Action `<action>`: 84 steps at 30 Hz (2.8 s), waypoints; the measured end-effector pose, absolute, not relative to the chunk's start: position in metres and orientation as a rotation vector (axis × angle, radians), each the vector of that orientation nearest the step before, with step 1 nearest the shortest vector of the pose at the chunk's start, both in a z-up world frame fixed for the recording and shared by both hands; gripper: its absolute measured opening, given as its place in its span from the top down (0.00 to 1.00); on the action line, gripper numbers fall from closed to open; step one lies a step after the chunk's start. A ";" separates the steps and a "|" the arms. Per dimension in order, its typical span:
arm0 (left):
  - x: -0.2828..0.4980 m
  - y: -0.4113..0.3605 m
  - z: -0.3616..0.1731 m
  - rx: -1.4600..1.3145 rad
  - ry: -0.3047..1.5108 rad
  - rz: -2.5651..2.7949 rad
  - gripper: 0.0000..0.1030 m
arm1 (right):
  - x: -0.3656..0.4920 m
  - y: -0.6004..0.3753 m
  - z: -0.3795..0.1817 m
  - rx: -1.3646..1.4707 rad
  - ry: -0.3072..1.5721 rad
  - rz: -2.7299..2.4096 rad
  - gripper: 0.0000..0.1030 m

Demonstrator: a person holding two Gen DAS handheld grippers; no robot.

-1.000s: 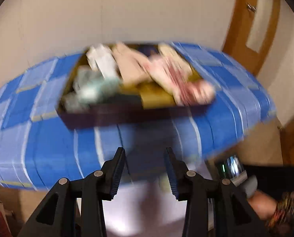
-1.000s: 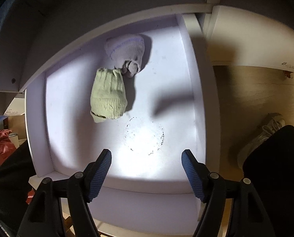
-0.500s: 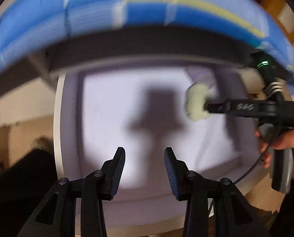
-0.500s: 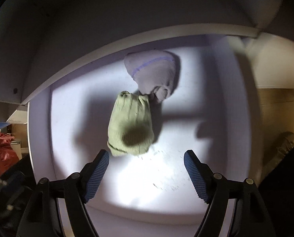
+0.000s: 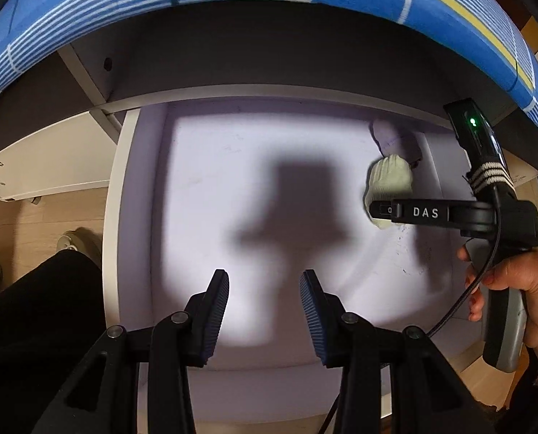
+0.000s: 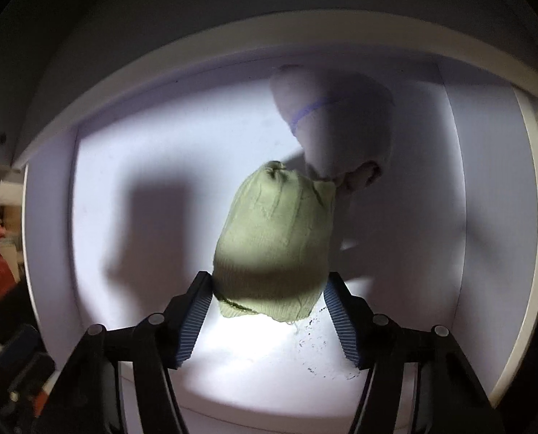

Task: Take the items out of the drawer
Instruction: 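Lift the pale green hat out of the drawer with the right gripper, then lower the pale green hat into the gold tray and open the right gripper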

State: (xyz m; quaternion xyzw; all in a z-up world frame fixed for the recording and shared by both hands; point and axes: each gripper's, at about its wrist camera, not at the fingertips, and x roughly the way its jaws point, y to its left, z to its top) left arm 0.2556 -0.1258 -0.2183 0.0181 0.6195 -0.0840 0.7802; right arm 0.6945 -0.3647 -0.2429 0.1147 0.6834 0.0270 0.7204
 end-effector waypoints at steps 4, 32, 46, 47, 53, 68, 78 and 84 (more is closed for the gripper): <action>0.255 -0.125 -0.214 0.035 1.331 -0.174 0.60 | 0.690 -0.363 -0.235 0.235 1.497 0.085 0.44; 0.255 -0.124 -0.212 0.037 1.328 -0.172 0.60 | 0.622 -0.383 -0.164 0.162 1.420 0.202 0.58; 0.255 -0.126 -0.217 0.042 1.344 -0.182 0.60 | 0.587 -0.397 -0.056 0.257 1.256 0.307 0.58; 0.255 -0.126 -0.217 0.042 1.343 -0.183 0.60 | 0.586 -0.399 -0.045 0.252 1.237 0.312 0.58; 0.255 -0.126 -0.218 0.036 1.345 -0.184 0.60 | 0.591 -0.404 0.031 0.248 1.096 0.359 0.58; 0.257 -0.123 -0.217 -0.012 1.349 -0.203 0.60 | 0.710 -0.380 0.106 0.213 0.895 0.317 0.58; 0.259 -0.120 -0.222 -0.058 1.368 -0.186 0.60 | 0.770 -0.354 0.078 0.086 0.883 0.247 0.58; 0.260 -0.118 -0.223 -0.063 1.373 -0.190 0.60 | 0.770 -0.355 0.075 0.078 0.863 0.224 0.50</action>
